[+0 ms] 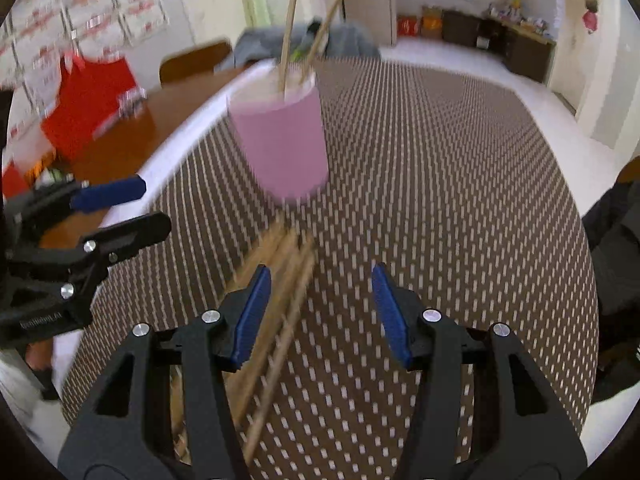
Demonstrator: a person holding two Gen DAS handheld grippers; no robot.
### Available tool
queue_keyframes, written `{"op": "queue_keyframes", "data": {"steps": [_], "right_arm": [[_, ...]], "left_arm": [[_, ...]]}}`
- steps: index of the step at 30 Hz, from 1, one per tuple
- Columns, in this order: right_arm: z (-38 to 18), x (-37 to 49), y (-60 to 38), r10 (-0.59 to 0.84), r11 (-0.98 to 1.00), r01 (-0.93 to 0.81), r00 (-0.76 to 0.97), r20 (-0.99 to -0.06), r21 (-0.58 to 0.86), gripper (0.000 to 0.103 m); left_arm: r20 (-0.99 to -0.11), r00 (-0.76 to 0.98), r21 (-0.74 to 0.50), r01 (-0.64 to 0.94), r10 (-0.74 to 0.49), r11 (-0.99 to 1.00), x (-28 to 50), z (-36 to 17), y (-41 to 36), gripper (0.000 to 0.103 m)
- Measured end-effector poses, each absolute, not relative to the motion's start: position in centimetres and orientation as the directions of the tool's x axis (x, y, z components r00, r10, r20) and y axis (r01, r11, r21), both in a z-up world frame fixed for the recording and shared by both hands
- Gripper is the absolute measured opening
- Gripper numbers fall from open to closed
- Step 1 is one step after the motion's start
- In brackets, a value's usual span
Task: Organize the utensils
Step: 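Move the right gripper back to the pile and grasp another chopstick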
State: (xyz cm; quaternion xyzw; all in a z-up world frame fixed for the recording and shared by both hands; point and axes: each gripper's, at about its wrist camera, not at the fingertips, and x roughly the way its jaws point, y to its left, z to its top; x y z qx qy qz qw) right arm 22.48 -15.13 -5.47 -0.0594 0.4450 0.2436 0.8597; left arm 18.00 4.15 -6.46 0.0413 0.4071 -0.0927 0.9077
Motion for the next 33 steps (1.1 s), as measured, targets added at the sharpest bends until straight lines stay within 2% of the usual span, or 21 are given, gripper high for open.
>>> {"op": "queue_keyframes", "data": {"steps": [8, 19, 24, 33], "right_arm": [[-9.3, 19.4, -14.6, 0.33, 0.85, -0.518, 0.383, -0.863, 0.095, 0.053], [-10.4, 19.9, -12.9, 0.259, 0.85, -0.527, 0.387, -0.885, 0.018, 0.052], [-10.1, 20.8, -13.7, 0.264, 0.856, -0.515, 0.364, -0.893, 0.043, 0.035], [-9.7, 21.7, -15.6, 0.335, 0.853, -0.5, 0.304, -0.892, 0.15, 0.035]], "left_arm": [[-0.846, 0.509, -0.072, 0.182, -0.157, 0.981, 17.5, -10.3, 4.9, 0.053], [-0.889, 0.431, -0.092, 0.159, -0.153, 0.983, 18.3, -12.6, 4.9, 0.053], [-0.899, 0.418, -0.072, 0.147, -0.128, 0.987, 19.0, -13.2, 4.8, 0.053], [-0.906, 0.406, -0.058, 0.16, -0.119, 0.985, 19.9, -13.1, 3.8, 0.053]]}}
